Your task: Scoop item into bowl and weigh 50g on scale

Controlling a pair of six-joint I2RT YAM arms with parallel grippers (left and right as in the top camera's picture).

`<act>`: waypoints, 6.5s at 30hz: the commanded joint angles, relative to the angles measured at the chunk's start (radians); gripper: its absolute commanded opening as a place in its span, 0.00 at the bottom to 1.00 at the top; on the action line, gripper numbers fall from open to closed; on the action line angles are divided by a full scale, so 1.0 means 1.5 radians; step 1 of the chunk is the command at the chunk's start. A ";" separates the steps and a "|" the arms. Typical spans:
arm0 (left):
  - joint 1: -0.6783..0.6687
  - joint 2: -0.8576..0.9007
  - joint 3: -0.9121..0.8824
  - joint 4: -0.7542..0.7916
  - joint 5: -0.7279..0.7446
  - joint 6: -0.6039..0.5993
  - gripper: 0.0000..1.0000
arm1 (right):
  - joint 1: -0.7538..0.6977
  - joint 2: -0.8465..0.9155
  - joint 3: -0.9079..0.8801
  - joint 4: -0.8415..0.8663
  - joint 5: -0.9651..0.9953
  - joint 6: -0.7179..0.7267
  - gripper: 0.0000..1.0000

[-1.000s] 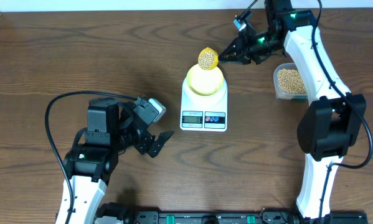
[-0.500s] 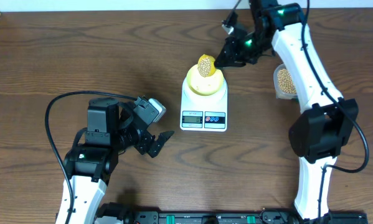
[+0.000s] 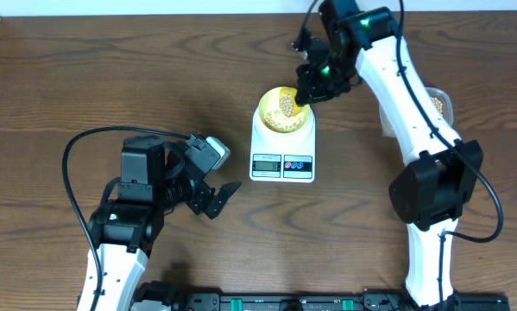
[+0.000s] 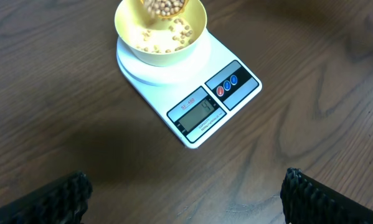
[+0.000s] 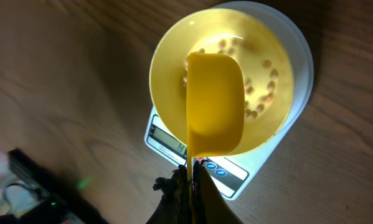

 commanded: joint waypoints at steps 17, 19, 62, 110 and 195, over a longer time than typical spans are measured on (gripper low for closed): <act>0.004 0.001 0.007 0.001 0.009 0.004 0.99 | 0.049 -0.002 0.041 0.008 0.130 -0.053 0.01; 0.004 0.001 0.007 0.001 0.009 0.004 0.99 | 0.050 -0.002 0.041 0.013 0.137 -0.060 0.01; 0.004 0.001 0.007 0.001 0.009 0.004 0.99 | 0.077 -0.052 0.087 0.027 0.263 -0.093 0.01; 0.004 0.001 0.007 0.001 0.009 0.004 0.99 | -0.342 -0.108 -0.124 -0.062 0.195 -0.104 0.01; 0.004 0.001 0.007 0.001 0.009 0.004 0.99 | -0.509 -0.104 -0.345 0.068 -0.549 -0.274 0.01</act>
